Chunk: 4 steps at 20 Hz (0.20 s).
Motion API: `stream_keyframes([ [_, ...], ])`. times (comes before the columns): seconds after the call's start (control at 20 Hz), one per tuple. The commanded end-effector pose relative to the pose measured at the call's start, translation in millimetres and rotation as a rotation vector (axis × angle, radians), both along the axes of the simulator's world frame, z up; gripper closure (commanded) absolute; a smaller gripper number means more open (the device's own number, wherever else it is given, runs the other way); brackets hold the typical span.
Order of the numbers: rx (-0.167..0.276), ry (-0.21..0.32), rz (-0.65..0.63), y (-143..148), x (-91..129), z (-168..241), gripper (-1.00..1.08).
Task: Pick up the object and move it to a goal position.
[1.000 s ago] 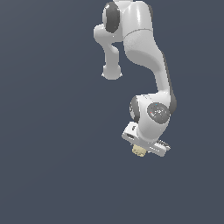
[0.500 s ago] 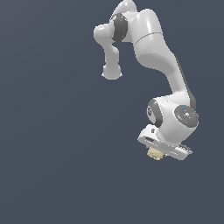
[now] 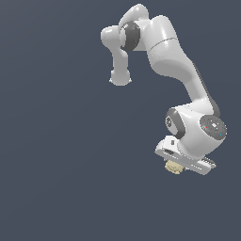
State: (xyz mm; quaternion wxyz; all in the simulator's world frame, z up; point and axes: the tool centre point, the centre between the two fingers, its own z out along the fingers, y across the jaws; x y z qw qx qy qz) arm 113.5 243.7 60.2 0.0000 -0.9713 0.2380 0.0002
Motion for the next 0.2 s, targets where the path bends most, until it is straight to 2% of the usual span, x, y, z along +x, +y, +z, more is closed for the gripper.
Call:
stream_keyframes([
  [0.0,0.0,0.0,-0.001,2.1,1.3,0.5,1.08],
  [0.15,0.0,0.0,-0.001,2.5,1.8,0.5,1.08],
])
